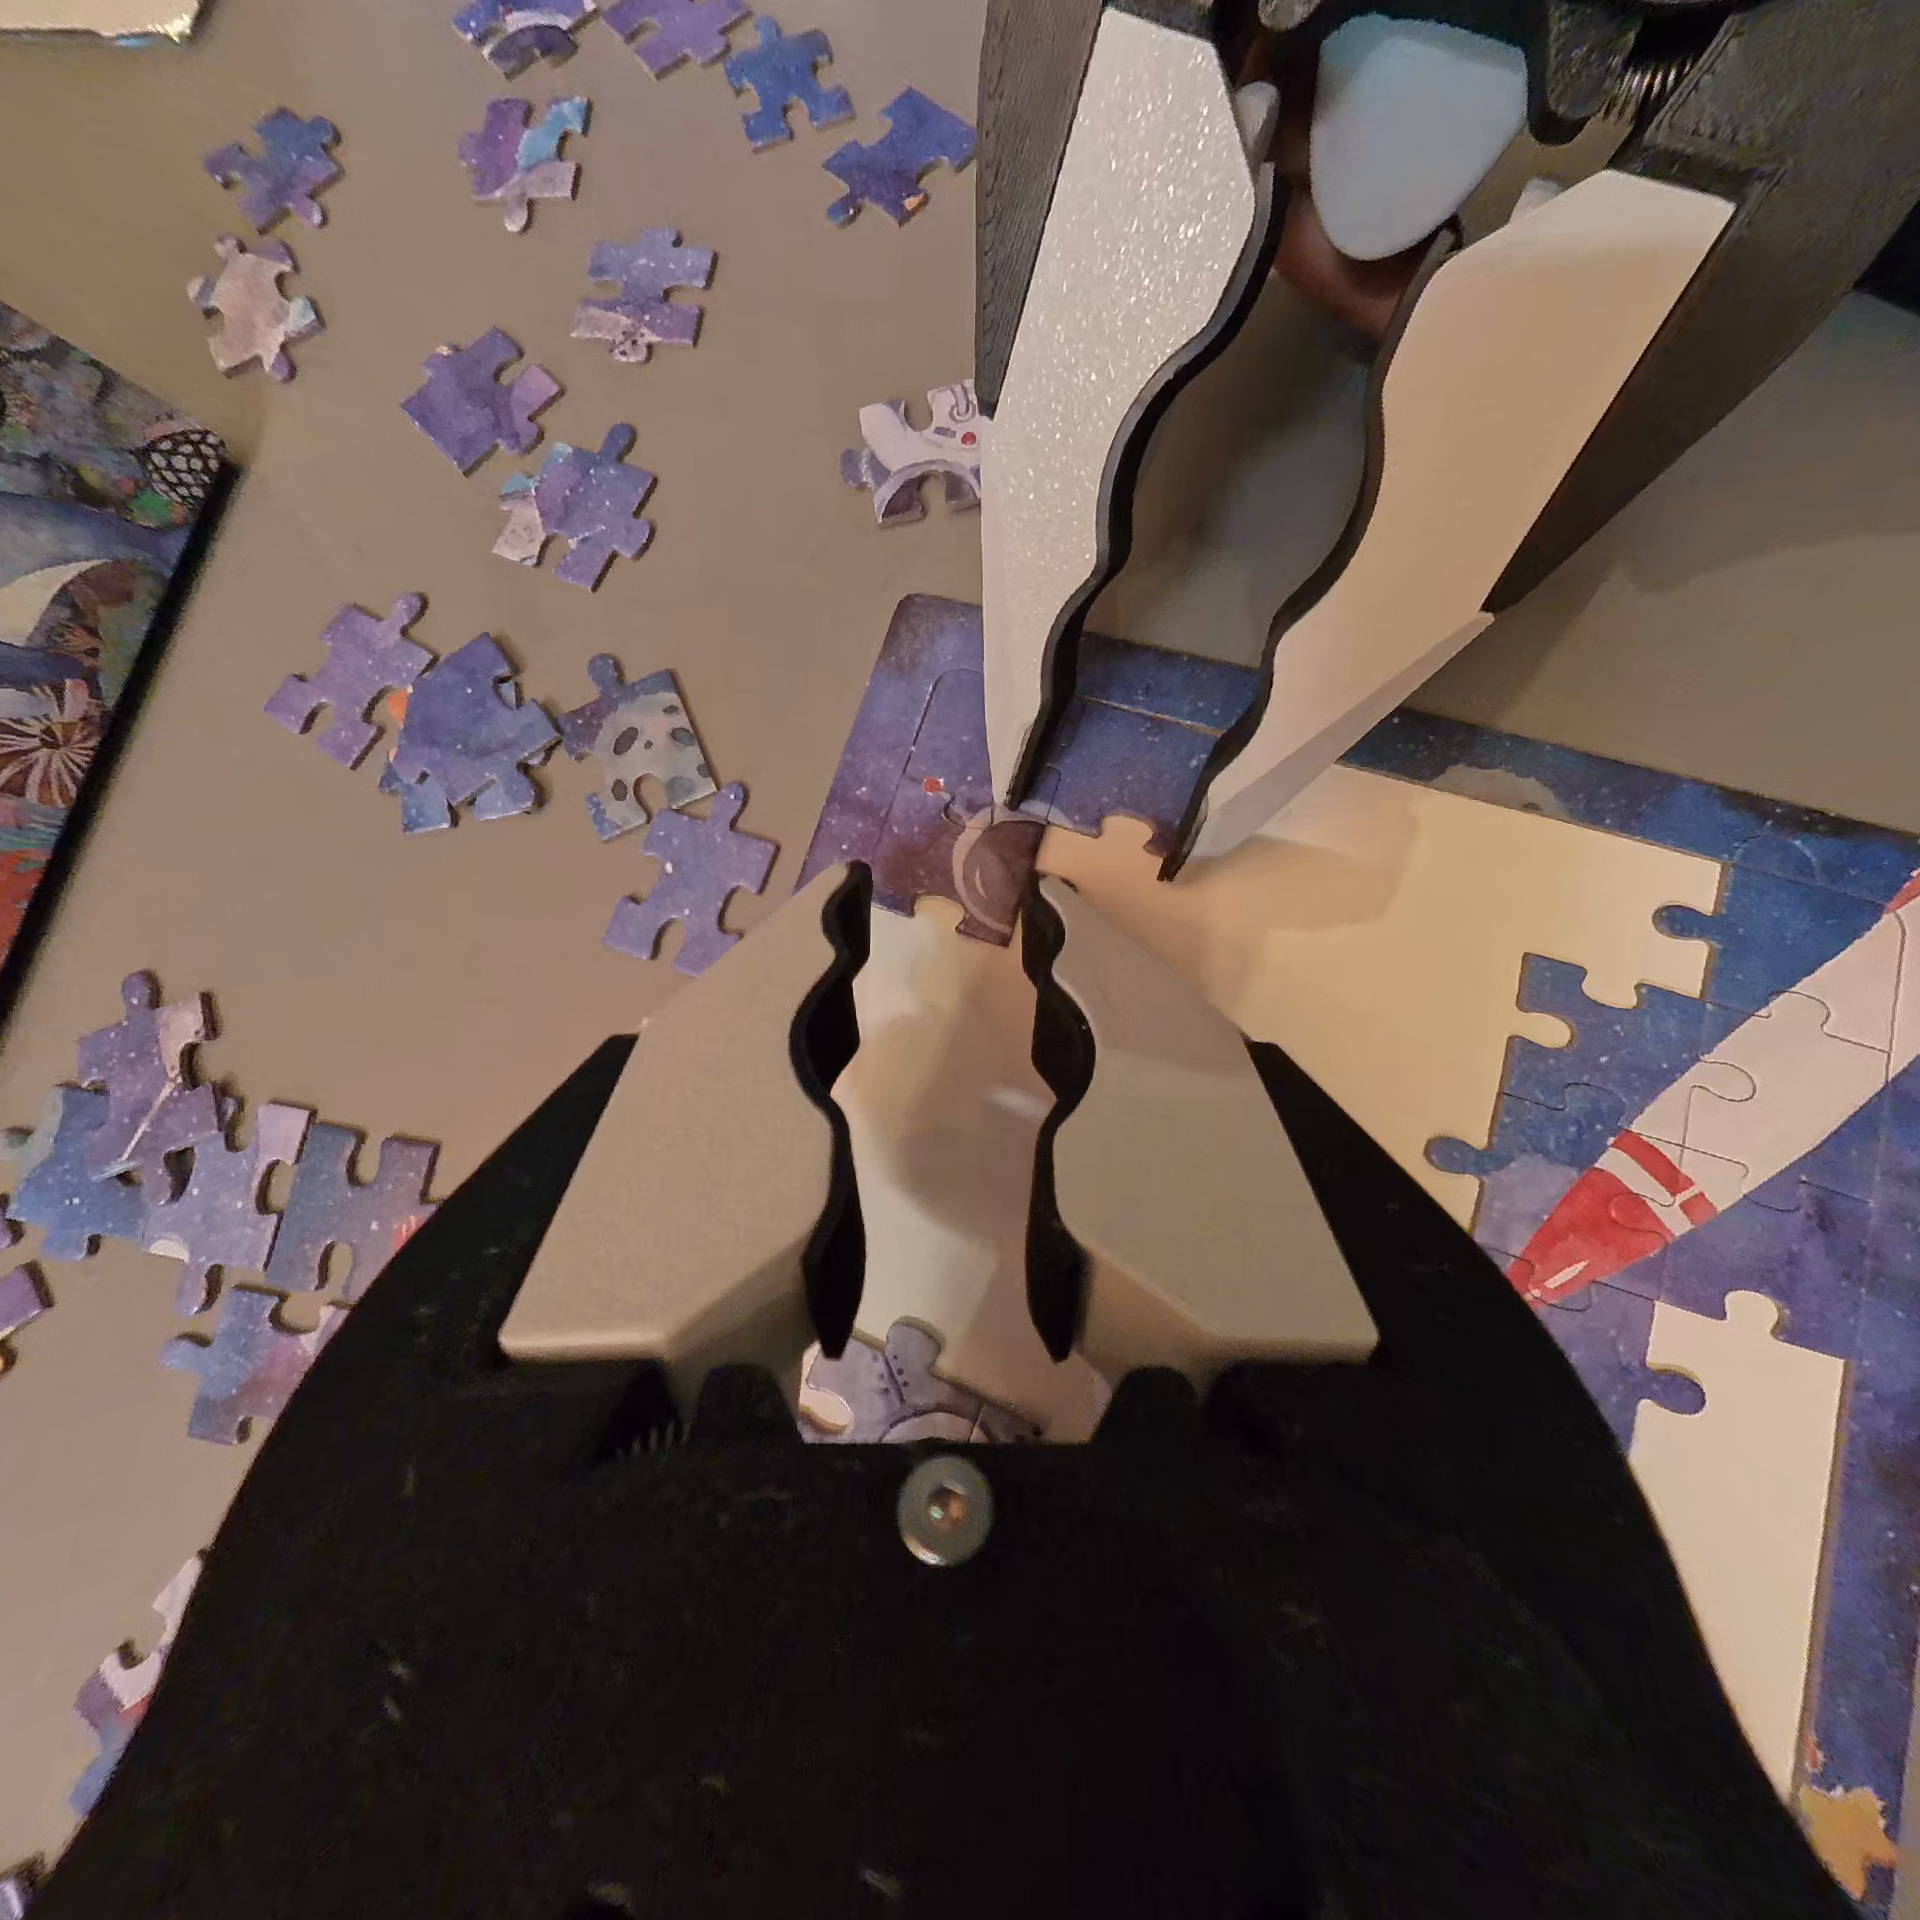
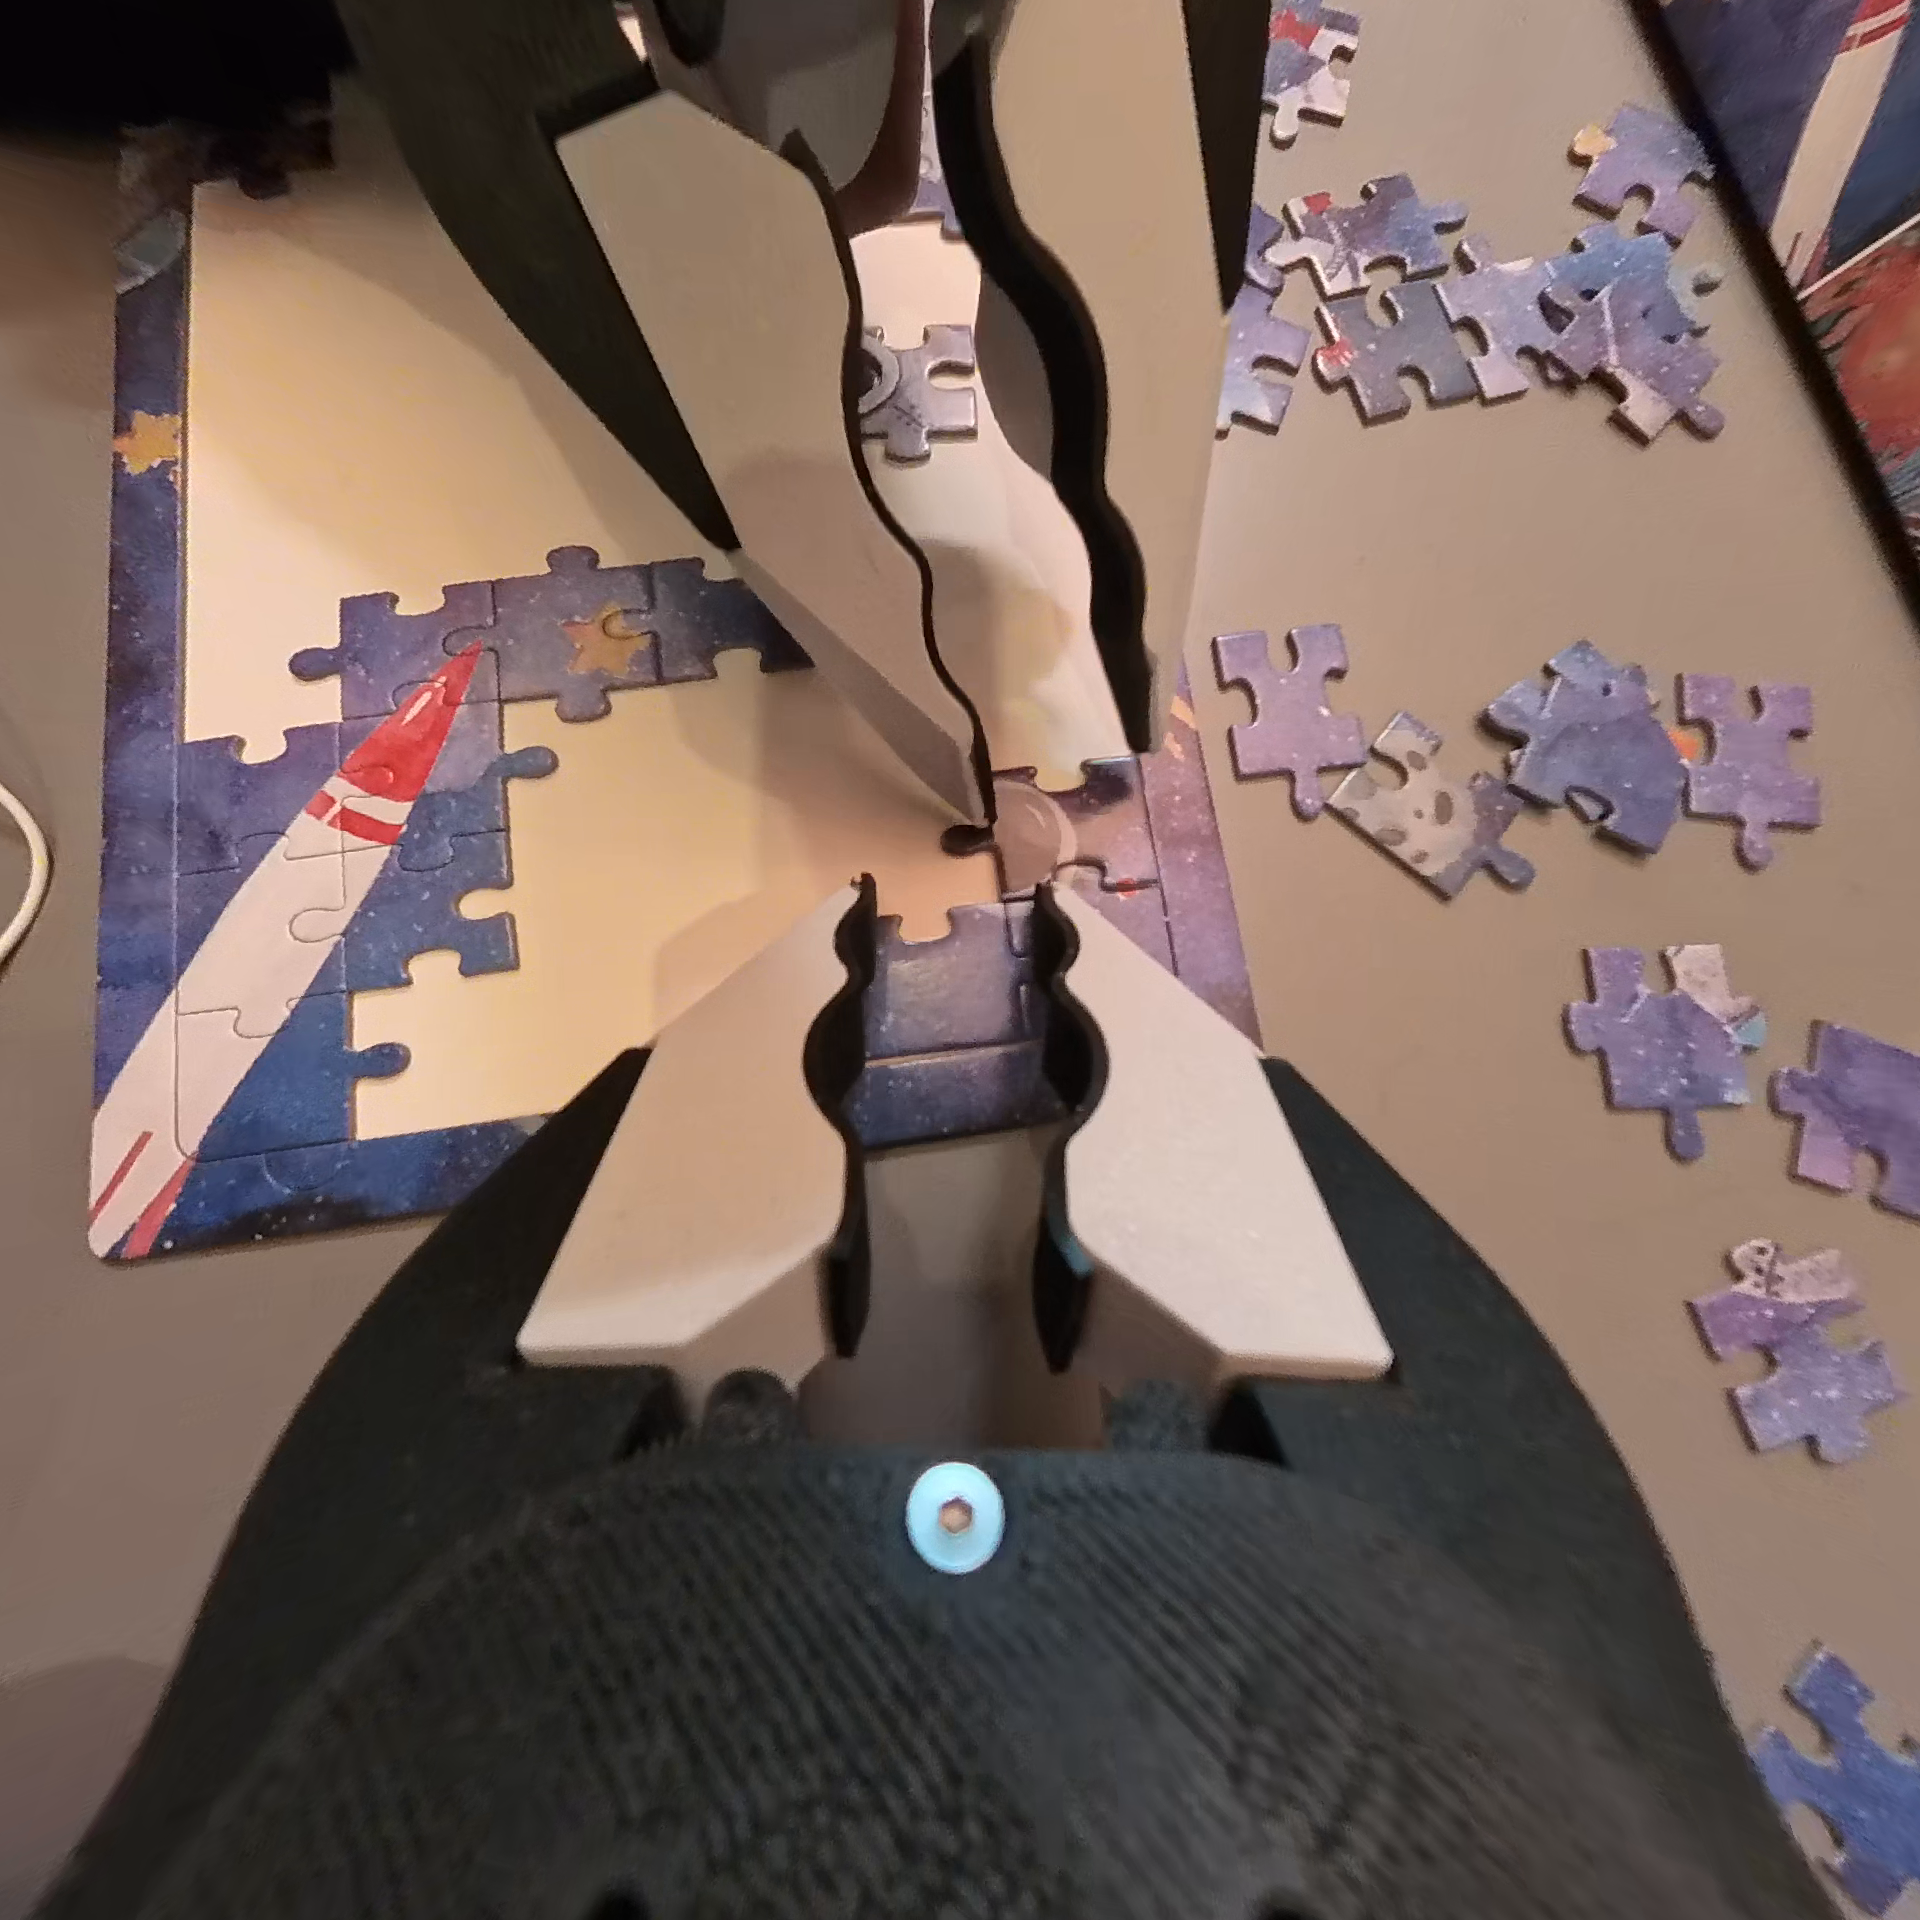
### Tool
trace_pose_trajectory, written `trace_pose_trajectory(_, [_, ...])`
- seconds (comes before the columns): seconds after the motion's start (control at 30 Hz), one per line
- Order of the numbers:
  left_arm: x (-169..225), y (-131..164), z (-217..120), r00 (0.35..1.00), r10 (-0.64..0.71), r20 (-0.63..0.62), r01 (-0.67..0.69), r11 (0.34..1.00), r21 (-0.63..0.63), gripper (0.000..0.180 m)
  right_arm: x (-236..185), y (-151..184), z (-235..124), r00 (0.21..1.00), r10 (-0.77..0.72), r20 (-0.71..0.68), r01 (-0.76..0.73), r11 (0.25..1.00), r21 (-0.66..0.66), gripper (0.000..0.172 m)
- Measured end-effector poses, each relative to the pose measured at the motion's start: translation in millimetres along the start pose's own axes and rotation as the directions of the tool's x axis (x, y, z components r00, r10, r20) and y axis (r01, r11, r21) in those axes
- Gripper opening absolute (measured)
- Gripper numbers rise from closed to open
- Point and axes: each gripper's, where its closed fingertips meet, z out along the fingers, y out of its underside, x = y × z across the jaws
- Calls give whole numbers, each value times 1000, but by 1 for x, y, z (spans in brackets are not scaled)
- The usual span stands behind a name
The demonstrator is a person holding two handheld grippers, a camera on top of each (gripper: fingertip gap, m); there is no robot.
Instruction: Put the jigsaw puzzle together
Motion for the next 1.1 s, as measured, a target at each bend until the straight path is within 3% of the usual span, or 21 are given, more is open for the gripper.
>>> trace_pose_trajectory(0.13, [2, -4, -2, 1000, -9, -18, 9, 1000, 22, 24, -2, -2, 0, 1000, -2, 9, 2, 1000, 11, 28])
trace_pose_trajectory(0.3, [-1, 3, 5, 999, -28, 19, 28, 999, -22, 0, -3, -1, 2, 1000, 7, 19, -8, 1000, 8, 28])
trace_pose_trajectory(0.67, [-3, 1, 7, 998, -8, 61, 9, 1000, -21, 0, -4, -1, 2, 1000, 10, 22, -10, 1000, 8, 30])
trace_pose_trajectory(0.73, [-2, 1, 1, 999, -5, 40, 6, 1000, -21, 3, -3, -1, 2, 1000, 12, 22, -12, 1000, 8, 30])
trace_pose_trajectory(0.9, [10, 13, -1, 998, -17, -60, 12, 997, -77, 30, -2, 0, 1, 1000, 16, 18, -16, 1000, 6, 30])
trace_pose_trajectory(1.1, [11, 9, 1, 999, -16, -51, 13, 998, -58, 28, -2, 1, 1, 1000, 8, 13, -8, 1000, 0, 30])
